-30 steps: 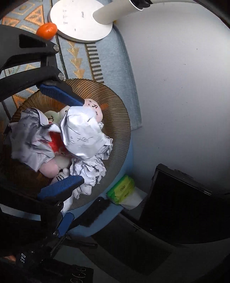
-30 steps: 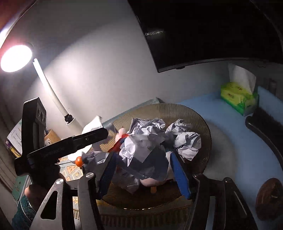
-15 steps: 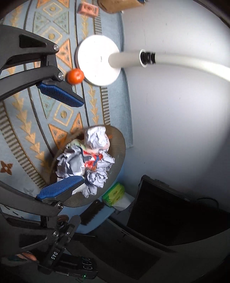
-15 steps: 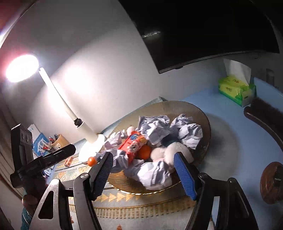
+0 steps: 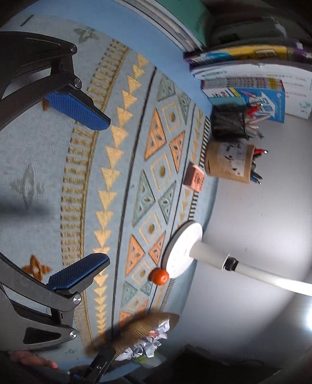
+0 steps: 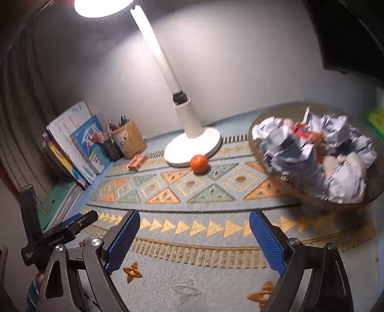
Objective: Organize objects
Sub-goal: 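Move the left tool toward the pink card box while the right approaches the tangerine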
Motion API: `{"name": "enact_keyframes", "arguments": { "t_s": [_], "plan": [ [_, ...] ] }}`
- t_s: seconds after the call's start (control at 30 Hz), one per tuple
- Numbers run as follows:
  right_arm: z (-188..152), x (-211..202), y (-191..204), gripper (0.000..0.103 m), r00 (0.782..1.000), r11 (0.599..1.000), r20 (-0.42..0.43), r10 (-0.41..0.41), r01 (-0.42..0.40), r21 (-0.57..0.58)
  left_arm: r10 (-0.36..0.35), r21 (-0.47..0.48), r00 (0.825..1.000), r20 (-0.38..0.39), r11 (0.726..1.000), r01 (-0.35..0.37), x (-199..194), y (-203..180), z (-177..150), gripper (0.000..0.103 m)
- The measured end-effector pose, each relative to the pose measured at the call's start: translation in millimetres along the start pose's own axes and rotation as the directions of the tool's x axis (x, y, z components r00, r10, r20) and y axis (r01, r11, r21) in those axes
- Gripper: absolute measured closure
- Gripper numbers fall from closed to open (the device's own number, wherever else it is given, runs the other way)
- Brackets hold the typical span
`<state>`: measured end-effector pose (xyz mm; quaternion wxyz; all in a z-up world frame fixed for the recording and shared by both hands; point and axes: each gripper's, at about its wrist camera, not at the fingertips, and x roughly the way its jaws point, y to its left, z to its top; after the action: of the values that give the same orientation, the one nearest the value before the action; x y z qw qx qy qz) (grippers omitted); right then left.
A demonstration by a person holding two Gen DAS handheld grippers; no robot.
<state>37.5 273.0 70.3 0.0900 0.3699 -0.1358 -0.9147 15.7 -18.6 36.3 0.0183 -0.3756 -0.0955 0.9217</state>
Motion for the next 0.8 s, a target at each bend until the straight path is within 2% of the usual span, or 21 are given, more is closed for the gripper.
{"name": "enact_keyframes", "arguments": {
  "t_s": [0.07,0.13,0.27,0.47,0.53,0.6,0.7,0.77,0.8],
  "plan": [
    [-8.7,23.4,4.3,0.011,0.998,0.999,-0.044,-0.035,0.034,-0.018,0.012,-0.011,1.0,0.001,1.0,-0.012,3.7,9.3,-9.6,0.001],
    [-16.3,39.2,6.7,0.011,0.993,0.994,-0.063,-0.103,0.1,-0.051,0.024,-0.031,0.999,-0.025,0.999,-0.024,9.9,13.4,-14.3,0.001],
    [-20.6,56.4,9.2,0.011,0.977,0.978,-0.091,-0.192,0.183,-0.102,0.054,0.0,0.998,-0.028,0.999,-0.054,12.4,6.5,-14.4,0.001],
    [-19.0,61.4,11.4,0.011,0.972,0.973,-0.111,-0.208,0.193,-0.128,0.074,0.045,0.994,-0.081,0.997,-0.071,20.5,-0.9,-17.6,0.001],
    [-15.0,63.7,10.9,0.011,0.972,0.977,-0.14,-0.191,0.175,-0.12,0.051,0.051,0.994,-0.099,0.998,-0.046,21.6,0.4,-16.1,0.001],
    [-5.1,67.8,13.4,0.011,0.97,0.984,-0.189,-0.156,0.136,-0.115,0.029,0.065,0.995,-0.098,0.998,-0.022,19.9,3.0,-7.3,0.001],
    [16.9,87.0,26.7,0.01,0.952,0.975,-0.253,-0.172,0.128,-0.181,0.064,0.138,0.998,-0.012,0.988,-0.062,12.7,4.9,28.3,0.001],
    [31.5,104.2,35.4,0.01,0.95,0.958,-0.228,-0.213,0.157,-0.242,0.062,0.168,0.997,0.039,0.983,-0.068,17.5,7.5,55.2,0.001],
    [38.8,113.2,37.1,0.01,0.953,0.954,-0.208,-0.222,0.168,-0.248,0.056,0.185,0.998,0.037,0.981,-0.061,26.5,7.5,67.4,0.001]
  ]
}}
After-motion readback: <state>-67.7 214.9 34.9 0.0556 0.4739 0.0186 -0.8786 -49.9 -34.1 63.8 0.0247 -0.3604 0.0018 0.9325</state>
